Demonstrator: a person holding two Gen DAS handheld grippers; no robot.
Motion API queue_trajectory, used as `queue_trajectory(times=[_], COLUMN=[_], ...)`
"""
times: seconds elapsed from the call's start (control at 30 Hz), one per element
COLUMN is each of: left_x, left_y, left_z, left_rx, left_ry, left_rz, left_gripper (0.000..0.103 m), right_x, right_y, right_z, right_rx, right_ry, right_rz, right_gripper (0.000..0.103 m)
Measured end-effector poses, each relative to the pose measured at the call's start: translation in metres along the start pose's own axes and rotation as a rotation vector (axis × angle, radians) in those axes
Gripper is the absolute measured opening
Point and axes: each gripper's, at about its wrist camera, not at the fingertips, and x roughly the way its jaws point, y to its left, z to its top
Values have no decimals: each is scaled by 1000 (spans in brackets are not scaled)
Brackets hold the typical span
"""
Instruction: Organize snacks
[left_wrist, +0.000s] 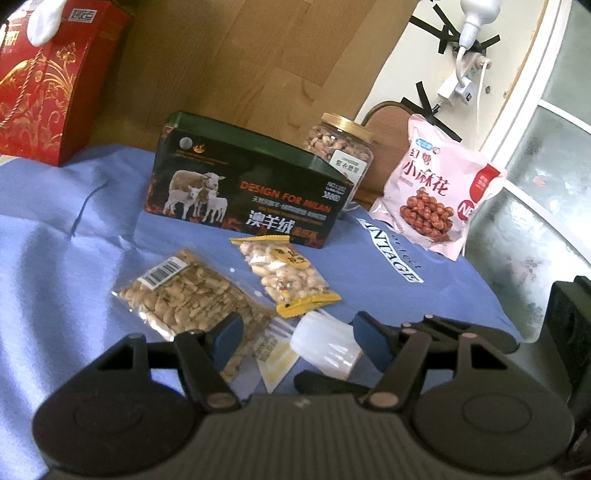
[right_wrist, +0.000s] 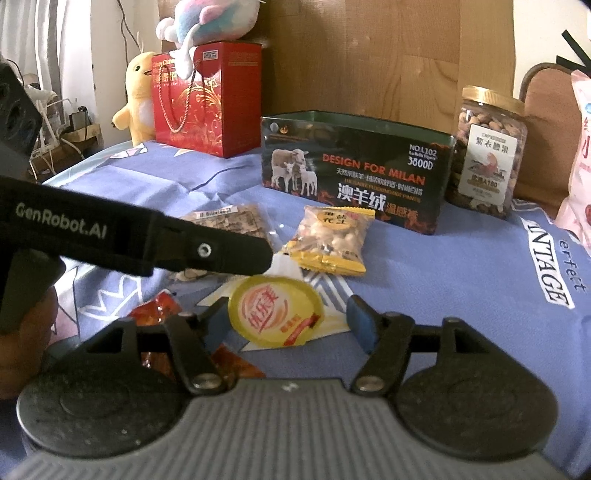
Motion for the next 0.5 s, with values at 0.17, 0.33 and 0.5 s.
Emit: queue_trajectory(times=[0.17, 0.33, 0.5], left_x=[1, 2, 3], left_y=[-3, -3, -3], left_z=[-1, -1, -1], left_rx=[13, 15, 9], left_ry=[11, 18, 20], left_rz=[-18, -19, -19], left_gripper=[68, 68, 68], right_x=[-2, -3, -3], right_y=[4, 7, 6], right_z=[-1, -1, 0], right_rx=[-23, -34, -23], right_ry=[-12, -15, -12], right_rz=[8, 6, 10], right_gripper=[50, 50, 50])
